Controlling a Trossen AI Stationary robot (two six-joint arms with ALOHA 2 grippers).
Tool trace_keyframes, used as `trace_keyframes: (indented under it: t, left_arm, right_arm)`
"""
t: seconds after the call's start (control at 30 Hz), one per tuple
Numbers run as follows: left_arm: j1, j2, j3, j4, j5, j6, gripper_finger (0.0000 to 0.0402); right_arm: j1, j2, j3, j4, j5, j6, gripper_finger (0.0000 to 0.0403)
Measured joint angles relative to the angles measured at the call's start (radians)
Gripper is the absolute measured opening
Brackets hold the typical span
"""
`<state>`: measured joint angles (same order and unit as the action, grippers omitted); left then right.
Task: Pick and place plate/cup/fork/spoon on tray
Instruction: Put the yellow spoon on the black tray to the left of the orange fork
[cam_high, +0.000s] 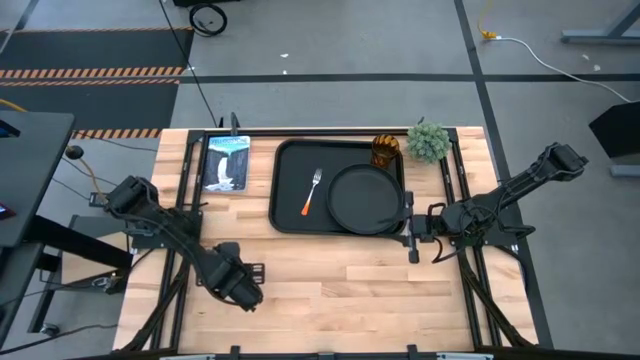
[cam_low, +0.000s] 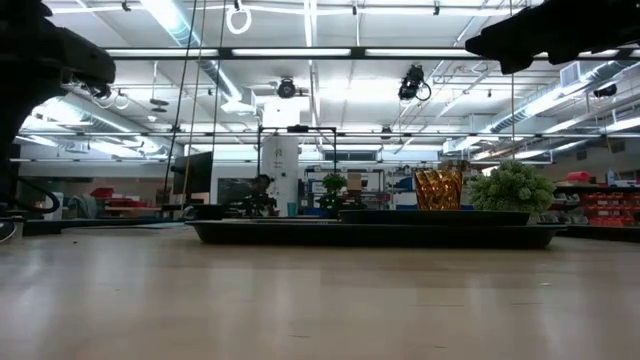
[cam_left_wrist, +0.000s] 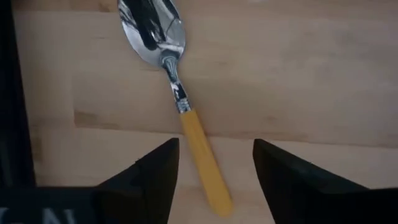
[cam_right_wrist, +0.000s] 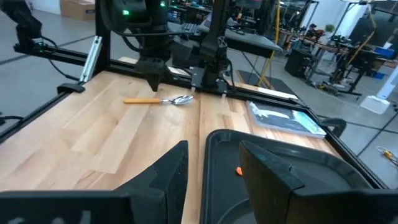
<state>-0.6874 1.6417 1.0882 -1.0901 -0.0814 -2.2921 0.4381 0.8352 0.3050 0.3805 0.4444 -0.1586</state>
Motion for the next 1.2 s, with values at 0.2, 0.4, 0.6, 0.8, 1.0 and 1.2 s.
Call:
trace_keyframes:
  t: [0.2,0.4,0.6,0.8,1.0,1.2]
  left_arm:
    - [0.009,0.015,-0.107,0.128,0.005,0.000,0.0207]
    - [0.009,0.008,-0.230,0.282,0.034,-0.008,0.0188]
    - [0.010,0.005,-0.254,0.322,0.041,-0.008,0.0183]
    - [0.010,0.007,-0.255,0.326,0.042,-0.008,0.0182]
    - [0.010,0.008,-0.256,0.333,0.044,-0.006,0.0175]
    - [0.010,0.009,-0.256,0.341,0.043,0.001,0.0145]
  right_arm:
    - [0.000,0.006,0.000,-0.008,-0.029,0.032,0.0151]
    - [0.001,0.014,0.000,-0.018,-0.030,0.041,0.0151]
    - [0.001,0.014,0.000,-0.017,-0.030,0.043,0.0151]
    - [0.001,0.014,0.000,-0.020,-0.030,0.044,0.0151]
    - [0.001,0.014,0.000,-0.024,-0.030,0.044,0.0151]
    - [0.001,0.014,0.000,-0.024,-0.030,0.044,0.0151]
